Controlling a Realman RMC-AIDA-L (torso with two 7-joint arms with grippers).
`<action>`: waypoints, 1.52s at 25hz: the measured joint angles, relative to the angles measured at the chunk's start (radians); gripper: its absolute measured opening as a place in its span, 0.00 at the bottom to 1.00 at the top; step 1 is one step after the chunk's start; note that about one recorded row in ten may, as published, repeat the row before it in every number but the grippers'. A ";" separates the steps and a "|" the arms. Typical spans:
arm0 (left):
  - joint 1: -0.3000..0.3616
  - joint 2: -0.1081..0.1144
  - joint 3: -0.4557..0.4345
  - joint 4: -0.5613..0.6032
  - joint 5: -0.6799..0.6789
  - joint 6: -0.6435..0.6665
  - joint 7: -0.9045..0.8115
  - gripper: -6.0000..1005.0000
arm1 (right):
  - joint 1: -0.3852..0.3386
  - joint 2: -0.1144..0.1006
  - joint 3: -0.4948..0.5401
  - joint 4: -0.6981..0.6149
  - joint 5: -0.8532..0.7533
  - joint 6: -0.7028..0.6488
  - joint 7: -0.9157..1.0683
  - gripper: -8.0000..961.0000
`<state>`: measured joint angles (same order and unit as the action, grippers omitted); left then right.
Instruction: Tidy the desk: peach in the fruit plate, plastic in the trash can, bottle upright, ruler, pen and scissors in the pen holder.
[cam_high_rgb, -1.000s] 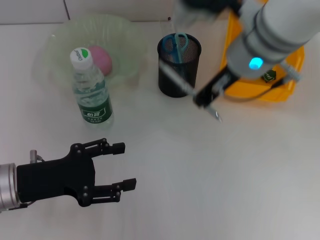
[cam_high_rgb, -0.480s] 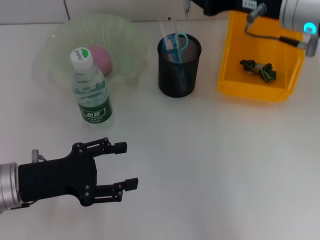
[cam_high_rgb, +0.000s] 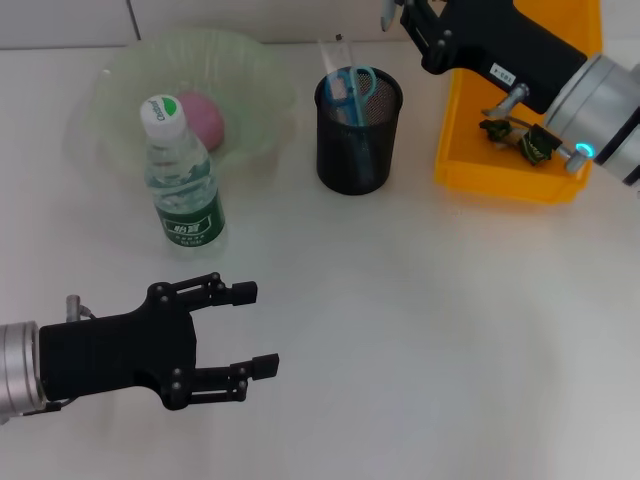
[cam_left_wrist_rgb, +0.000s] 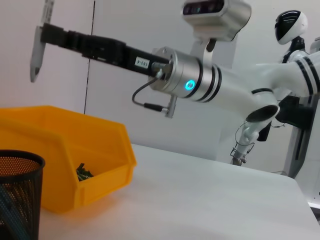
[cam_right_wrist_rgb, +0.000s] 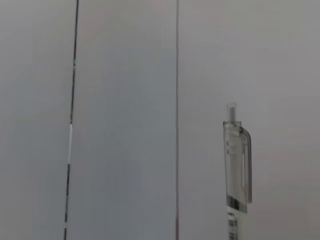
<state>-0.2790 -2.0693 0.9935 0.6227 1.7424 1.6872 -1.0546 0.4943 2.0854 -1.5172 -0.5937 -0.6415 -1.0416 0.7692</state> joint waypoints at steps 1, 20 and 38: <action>0.000 0.000 0.001 0.000 0.000 0.000 0.000 0.81 | 0.000 0.000 0.000 0.000 0.000 0.000 0.000 0.13; 0.003 -0.001 -0.002 -0.003 0.000 -0.004 0.004 0.81 | 0.120 0.007 -0.017 0.255 0.015 0.050 -0.013 0.13; -0.003 0.000 -0.003 0.005 0.000 0.010 0.002 0.81 | -0.195 -0.082 0.190 -0.038 -0.277 -0.387 0.438 0.50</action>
<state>-0.2820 -2.0693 0.9909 0.6274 1.7426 1.6975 -1.0523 0.2992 2.0030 -1.3277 -0.6321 -0.9187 -1.4288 1.2075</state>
